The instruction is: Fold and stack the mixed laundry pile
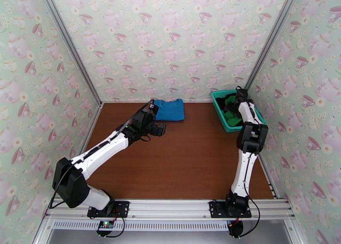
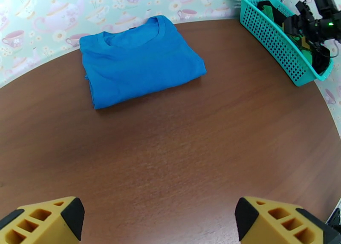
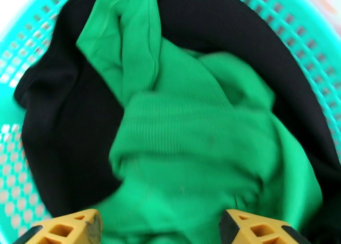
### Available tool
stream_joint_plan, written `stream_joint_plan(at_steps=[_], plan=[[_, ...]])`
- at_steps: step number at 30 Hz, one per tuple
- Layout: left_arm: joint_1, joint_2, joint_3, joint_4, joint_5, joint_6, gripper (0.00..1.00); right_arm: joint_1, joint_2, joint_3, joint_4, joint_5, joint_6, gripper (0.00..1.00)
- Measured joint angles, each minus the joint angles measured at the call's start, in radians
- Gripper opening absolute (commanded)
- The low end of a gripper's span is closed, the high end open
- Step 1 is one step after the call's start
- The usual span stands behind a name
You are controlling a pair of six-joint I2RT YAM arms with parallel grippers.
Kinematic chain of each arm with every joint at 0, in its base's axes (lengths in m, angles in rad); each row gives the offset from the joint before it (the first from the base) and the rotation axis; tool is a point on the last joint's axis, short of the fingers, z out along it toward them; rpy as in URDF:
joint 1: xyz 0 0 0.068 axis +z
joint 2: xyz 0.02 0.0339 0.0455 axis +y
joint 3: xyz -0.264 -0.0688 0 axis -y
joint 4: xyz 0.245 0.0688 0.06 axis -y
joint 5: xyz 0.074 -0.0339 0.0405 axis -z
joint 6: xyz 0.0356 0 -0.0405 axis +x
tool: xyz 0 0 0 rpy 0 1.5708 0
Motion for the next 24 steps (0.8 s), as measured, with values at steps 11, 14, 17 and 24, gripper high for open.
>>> stream_joint_plan(at_steps=[11,14,17,24], plan=[[-0.022,0.161,0.022,0.027,0.010,0.004,0.96,-0.011,0.132,0.151,-0.062,-0.008,0.072,0.04],[-0.030,0.184,0.043,0.026,0.016,0.009,0.95,-0.016,0.132,0.153,-0.063,-0.034,0.090,0.00],[-0.037,0.185,0.054,0.027,0.016,0.012,0.95,-0.020,0.115,0.122,-0.038,-0.065,0.092,0.00],[-0.043,0.156,0.050,0.031,0.016,0.012,0.95,-0.024,-0.187,-0.252,0.179,-0.175,0.098,0.00]])
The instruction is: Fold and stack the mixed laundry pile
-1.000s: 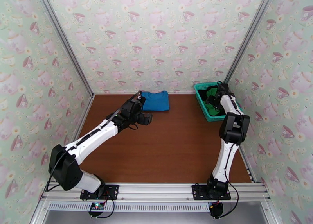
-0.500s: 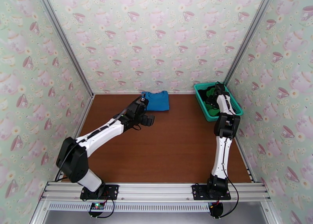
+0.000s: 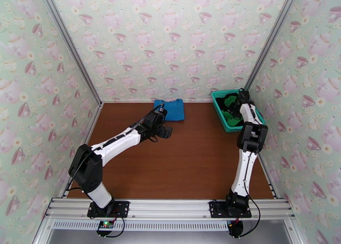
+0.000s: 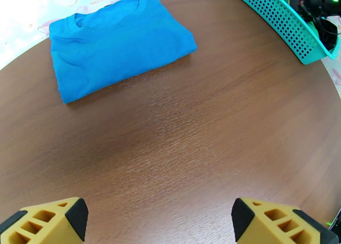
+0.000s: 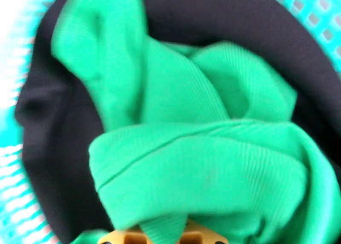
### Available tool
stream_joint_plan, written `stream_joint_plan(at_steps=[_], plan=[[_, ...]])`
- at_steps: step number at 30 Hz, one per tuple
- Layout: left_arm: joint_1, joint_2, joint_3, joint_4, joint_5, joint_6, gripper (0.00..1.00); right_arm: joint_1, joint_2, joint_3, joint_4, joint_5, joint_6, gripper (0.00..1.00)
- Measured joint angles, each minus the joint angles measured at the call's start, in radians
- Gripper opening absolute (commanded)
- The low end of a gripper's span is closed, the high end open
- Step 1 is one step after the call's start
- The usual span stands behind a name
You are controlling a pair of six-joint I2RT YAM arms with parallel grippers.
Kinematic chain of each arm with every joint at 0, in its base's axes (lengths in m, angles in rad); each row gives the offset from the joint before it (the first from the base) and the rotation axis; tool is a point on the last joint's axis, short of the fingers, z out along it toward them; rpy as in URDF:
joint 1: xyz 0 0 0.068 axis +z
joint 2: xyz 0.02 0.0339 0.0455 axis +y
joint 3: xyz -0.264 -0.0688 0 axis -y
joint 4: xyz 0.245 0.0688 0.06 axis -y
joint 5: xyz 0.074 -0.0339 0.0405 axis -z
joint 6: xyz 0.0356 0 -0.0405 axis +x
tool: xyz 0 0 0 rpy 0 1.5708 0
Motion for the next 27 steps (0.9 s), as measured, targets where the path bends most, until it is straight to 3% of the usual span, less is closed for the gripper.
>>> stream_joint_plan(at_steps=[8,14,20,27], plan=[[0.000,-0.101,-0.062,0.033,0.005,-0.004,0.95,0.006,-0.526,-0.333,0.397,-0.076,0.000,0.00],[0.000,-0.124,-0.100,0.040,0.009,-0.005,0.95,0.009,-0.710,-0.399,0.578,-0.174,0.009,0.00],[0.000,-0.228,-0.110,0.016,0.006,-0.005,0.96,0.079,-0.793,-0.344,0.534,-0.317,-0.007,0.00],[0.000,-0.411,-0.110,-0.048,-0.008,-0.004,0.96,0.344,-0.953,-0.359,0.380,-0.353,-0.075,0.00]])
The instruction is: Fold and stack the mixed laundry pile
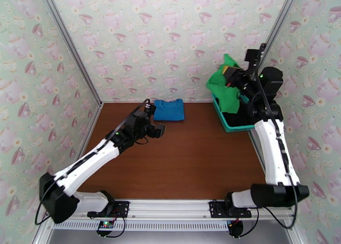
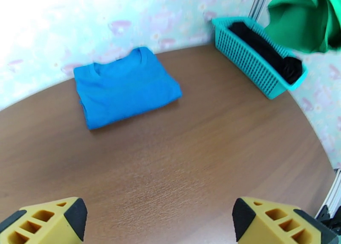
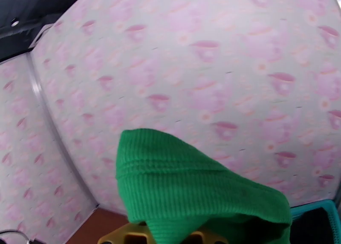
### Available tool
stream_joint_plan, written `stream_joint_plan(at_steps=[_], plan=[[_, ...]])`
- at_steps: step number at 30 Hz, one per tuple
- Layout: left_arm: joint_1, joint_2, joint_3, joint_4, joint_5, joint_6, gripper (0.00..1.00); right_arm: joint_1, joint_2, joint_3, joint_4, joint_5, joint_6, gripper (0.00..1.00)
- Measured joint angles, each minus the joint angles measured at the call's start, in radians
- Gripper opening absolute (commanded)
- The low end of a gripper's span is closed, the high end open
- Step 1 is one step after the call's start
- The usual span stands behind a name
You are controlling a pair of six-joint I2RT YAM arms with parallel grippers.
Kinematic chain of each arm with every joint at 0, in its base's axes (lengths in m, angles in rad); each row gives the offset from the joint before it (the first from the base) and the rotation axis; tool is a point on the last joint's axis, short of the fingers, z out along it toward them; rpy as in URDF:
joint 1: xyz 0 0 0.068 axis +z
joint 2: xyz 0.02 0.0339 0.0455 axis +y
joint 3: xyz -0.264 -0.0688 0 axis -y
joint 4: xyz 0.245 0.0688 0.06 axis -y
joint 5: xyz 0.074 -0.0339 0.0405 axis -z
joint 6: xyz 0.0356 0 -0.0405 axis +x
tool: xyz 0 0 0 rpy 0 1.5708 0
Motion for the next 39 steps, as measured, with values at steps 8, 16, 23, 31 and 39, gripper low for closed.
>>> stream_joint_plan(at_steps=[8,16,23,31,39], plan=[[0.000,-0.235,-0.001,-0.229,-0.134,-0.055,0.97,0.349,-0.126,-0.455,0.119,0.095,0.096,0.00],[0.048,-0.416,0.172,-0.632,-0.445,-0.202,0.97,0.705,0.203,-0.459,0.269,0.188,0.184,0.00],[0.071,-0.484,0.254,-0.803,-0.615,-0.245,0.97,0.856,0.471,-0.108,0.351,0.195,0.214,0.00],[0.086,-0.458,0.247,-0.839,-0.664,-0.232,0.98,0.877,0.507,-0.059,0.494,0.203,0.239,0.00],[0.097,-0.376,0.180,-0.789,-0.584,-0.209,0.96,0.771,0.472,-0.631,0.710,0.206,0.272,0.25]])
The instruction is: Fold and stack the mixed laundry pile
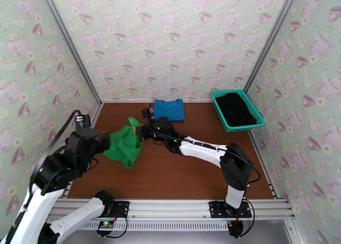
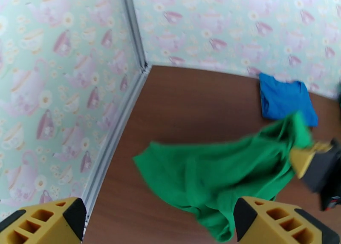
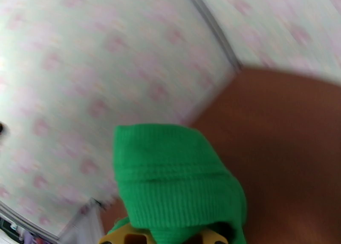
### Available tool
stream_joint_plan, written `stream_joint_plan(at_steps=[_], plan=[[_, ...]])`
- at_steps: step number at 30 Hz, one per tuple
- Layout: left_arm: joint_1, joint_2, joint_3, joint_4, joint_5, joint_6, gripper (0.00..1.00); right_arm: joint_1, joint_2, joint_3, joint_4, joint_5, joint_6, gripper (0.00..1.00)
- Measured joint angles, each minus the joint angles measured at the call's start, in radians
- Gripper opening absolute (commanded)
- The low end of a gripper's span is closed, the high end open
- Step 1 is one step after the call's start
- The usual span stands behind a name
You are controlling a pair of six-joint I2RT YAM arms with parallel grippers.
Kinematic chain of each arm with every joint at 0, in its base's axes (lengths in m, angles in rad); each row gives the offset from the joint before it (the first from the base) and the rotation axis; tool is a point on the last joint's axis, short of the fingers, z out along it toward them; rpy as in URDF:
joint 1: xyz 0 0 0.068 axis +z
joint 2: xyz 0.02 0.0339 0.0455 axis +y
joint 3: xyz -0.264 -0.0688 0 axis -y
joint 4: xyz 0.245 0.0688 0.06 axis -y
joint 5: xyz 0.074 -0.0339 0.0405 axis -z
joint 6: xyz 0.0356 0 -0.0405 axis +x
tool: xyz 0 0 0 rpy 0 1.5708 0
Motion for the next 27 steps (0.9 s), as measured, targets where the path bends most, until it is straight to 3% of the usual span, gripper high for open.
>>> stream_joint_plan(at_steps=[2,4,6,9,12,18,22,27], plan=[[0.000,0.020,-0.018,0.014,0.039,-0.001,0.96,-0.067,0.002,-0.208,0.083,0.000,0.045,0.41],[0.000,0.039,-0.040,0.027,0.082,-0.004,0.96,-0.141,0.001,-0.416,0.173,0.007,0.087,0.52],[0.000,0.057,-0.062,0.035,0.120,-0.014,0.96,-0.195,-0.053,-0.546,0.299,0.005,0.115,0.57],[0.000,0.074,-0.098,0.044,0.163,-0.037,0.96,-0.226,-0.195,-0.612,0.219,0.011,0.095,0.59],[0.009,0.083,-0.132,0.048,0.192,-0.064,0.96,-0.206,-0.309,-0.536,0.018,0.013,-0.024,0.62],[0.101,0.091,-0.212,0.073,0.269,-0.103,0.96,-0.121,-0.397,-0.212,-0.412,0.036,-0.430,0.67],[0.201,0.091,-0.232,0.100,0.343,-0.105,0.95,-0.091,-0.387,-0.100,-0.642,0.031,-0.806,0.74],[0.291,0.091,-0.232,0.147,0.431,-0.104,0.95,-0.079,-0.267,0.062,-0.908,0.026,-1.266,0.74]])
